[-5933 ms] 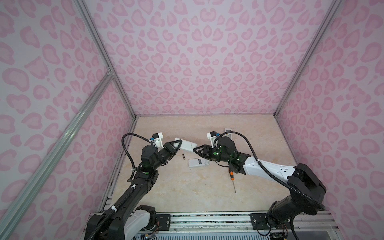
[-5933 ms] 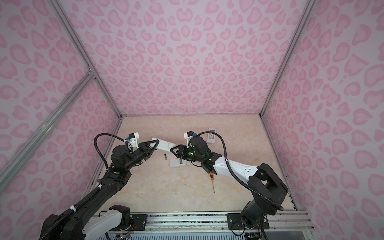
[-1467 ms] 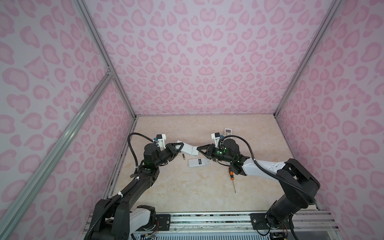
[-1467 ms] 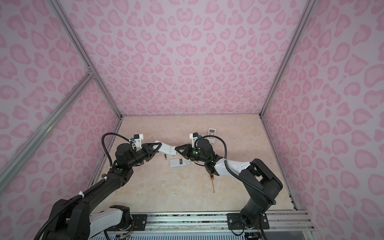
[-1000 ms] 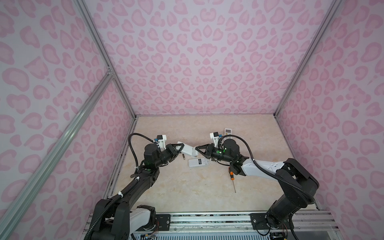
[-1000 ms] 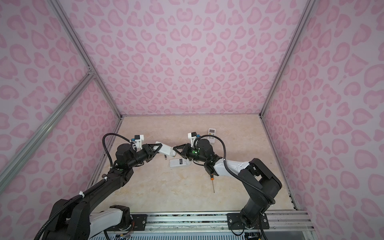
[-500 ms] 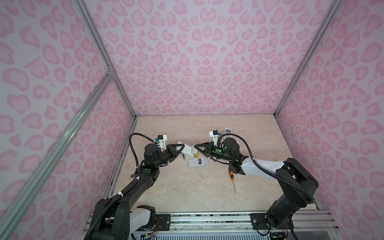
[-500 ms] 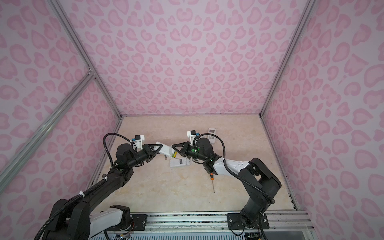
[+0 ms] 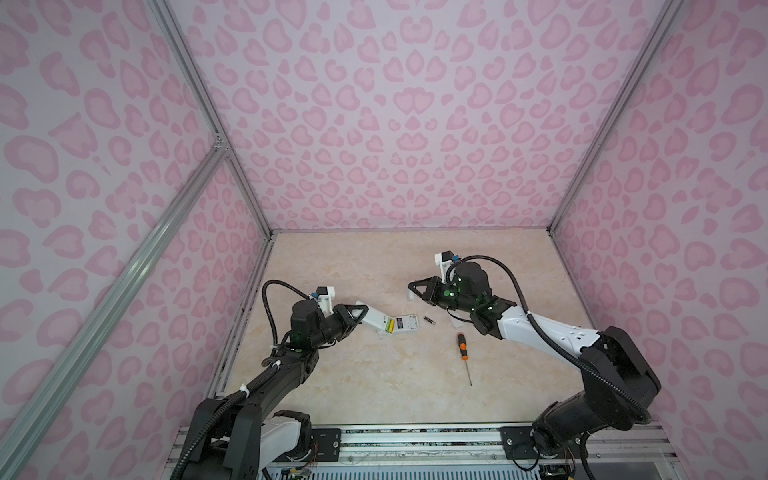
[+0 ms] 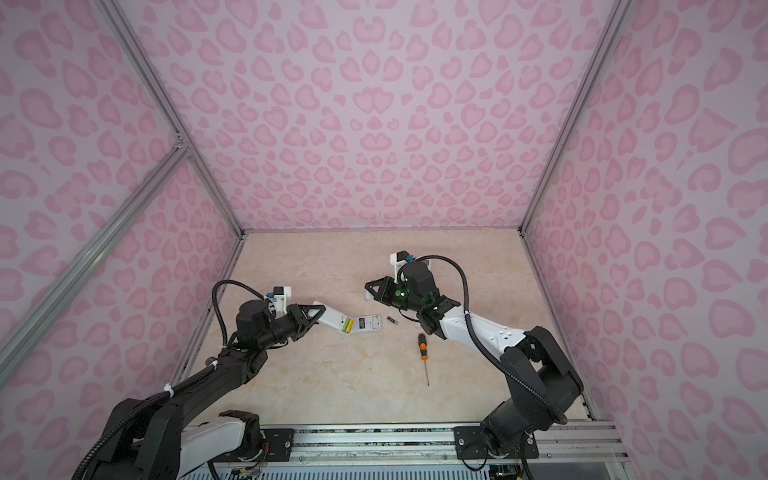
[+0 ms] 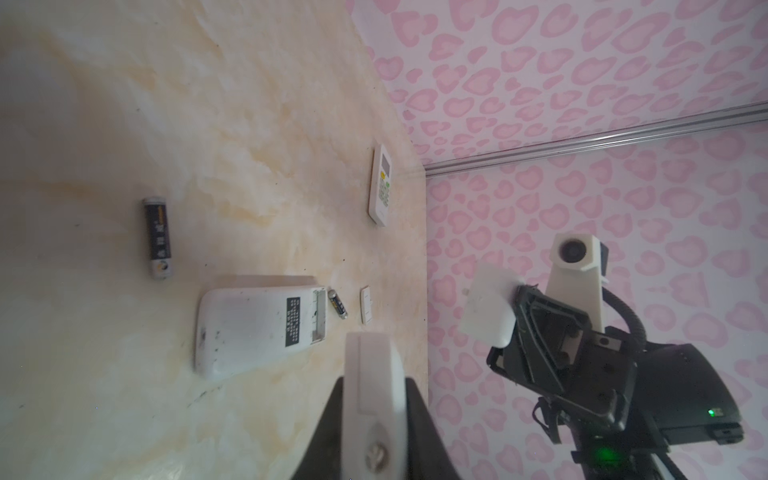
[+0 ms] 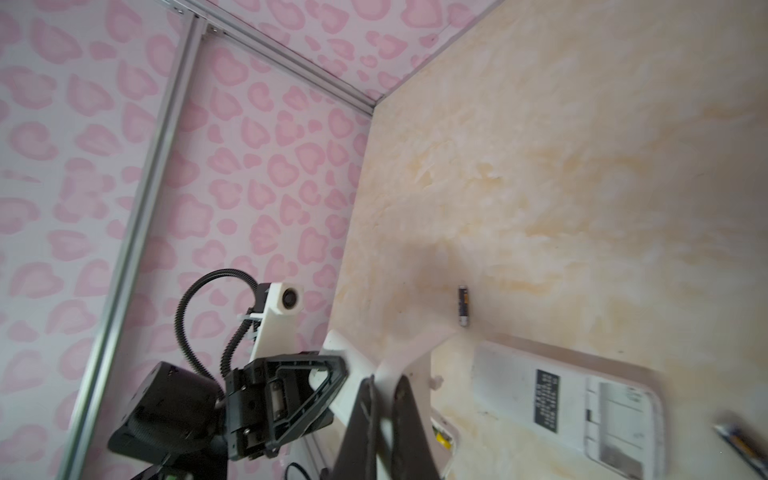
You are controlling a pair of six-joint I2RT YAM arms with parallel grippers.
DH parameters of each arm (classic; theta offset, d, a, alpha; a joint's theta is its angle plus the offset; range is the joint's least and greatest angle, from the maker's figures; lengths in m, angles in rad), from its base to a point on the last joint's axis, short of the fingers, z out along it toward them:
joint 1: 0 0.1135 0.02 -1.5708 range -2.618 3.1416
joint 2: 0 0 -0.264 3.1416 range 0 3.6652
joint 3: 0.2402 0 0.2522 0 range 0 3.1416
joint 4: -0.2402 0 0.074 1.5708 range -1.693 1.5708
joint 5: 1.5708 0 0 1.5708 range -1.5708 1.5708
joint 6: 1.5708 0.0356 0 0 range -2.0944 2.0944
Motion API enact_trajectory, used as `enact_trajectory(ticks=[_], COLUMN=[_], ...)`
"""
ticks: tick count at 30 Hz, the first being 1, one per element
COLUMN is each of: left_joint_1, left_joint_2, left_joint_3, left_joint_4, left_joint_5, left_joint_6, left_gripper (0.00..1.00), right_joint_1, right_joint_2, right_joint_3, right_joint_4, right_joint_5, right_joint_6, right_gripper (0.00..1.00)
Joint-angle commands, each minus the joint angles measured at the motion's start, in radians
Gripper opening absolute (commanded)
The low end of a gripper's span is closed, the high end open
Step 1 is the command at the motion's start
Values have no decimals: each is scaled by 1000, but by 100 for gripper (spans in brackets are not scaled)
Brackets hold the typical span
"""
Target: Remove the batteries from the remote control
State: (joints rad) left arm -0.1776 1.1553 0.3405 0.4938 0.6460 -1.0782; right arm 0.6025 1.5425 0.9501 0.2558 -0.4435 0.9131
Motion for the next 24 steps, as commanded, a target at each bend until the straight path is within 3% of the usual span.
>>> enact_trajectory(ticks=[1,10,24], left_joint_1=[0,1,-2], left_joint_2=[-5,34,104], left_joint_3=[-51,-133,-151], left_joint_4=[8,20,37], left_joint_5=[-17,-22,-14], left_joint_6=[38,75,67], left_gripper=[4,4,6], right_joint_1=[-26,-67,-58], right_joint_2=[14,178,469], right_joint_3=[51,267,462], right_joint_4=[-301,-647,-714], right_joint_5=[130,343,397], right_joint_6=[-251,-507,-585], right_gripper=[4,4,5])
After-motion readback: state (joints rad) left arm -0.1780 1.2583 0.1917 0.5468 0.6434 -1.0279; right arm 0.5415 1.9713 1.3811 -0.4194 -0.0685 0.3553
